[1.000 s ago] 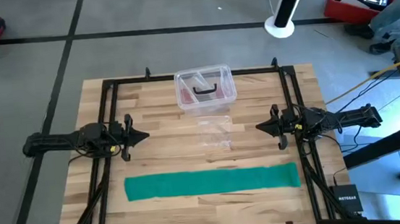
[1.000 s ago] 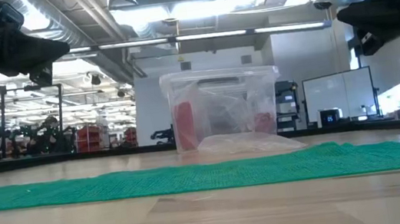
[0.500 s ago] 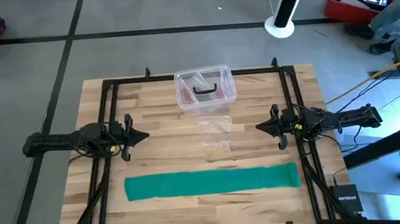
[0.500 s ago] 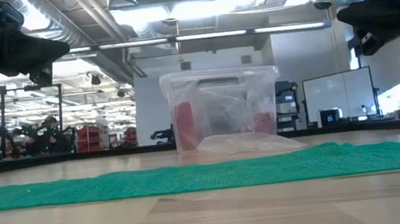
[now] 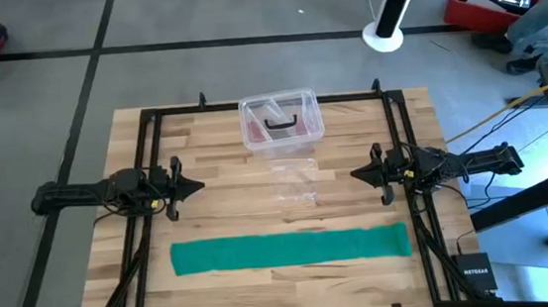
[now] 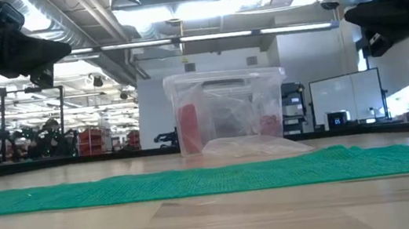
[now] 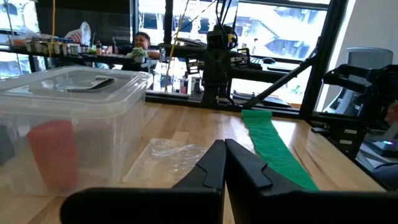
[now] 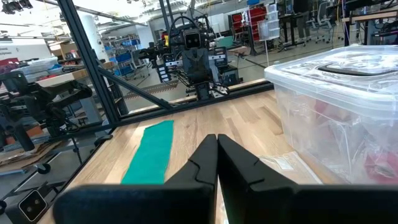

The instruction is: Roll bandage

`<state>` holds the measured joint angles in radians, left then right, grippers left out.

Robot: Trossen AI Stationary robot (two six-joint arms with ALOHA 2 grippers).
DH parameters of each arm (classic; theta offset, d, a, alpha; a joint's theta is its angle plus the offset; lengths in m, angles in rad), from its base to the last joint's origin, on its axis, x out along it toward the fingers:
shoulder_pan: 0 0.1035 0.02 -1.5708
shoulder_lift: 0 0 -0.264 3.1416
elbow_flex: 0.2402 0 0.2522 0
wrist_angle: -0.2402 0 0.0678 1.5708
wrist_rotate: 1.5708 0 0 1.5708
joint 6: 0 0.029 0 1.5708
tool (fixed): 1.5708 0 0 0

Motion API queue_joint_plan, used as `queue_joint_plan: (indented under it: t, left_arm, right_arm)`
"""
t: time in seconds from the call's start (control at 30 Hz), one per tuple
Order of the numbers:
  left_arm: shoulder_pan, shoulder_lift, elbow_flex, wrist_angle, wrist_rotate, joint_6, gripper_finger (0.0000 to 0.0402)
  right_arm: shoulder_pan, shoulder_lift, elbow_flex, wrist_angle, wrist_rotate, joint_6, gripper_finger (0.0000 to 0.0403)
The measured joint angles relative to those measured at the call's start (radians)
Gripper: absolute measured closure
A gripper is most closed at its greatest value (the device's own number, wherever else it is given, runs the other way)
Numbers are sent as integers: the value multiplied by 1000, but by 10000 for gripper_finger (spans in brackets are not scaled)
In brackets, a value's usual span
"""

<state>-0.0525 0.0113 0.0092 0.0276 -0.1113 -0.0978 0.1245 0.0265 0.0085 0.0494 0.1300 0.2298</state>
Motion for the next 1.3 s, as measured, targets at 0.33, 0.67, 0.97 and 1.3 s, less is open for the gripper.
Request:
queue_joint_plan:
  t: [0.33, 0.67, 0.97, 1.3]
  left_arm:
    - [0, 0, 0, 5, -1, 0, 402]
    - [8, 1, 0, 234, -67, -214, 402]
    - [19, 253, 157, 368, -24, -33, 401]
    - [-76, 908, 355, 370, 13, -109, 402]
  right_arm:
    - [0, 0, 0, 11, 80, 17, 388]
    - [0, 5, 13, 87, 96, 73, 388]
    - [0, 259, 261, -4, 100, 56, 388]
    - [31, 797, 603, -510, -213, 170, 388]
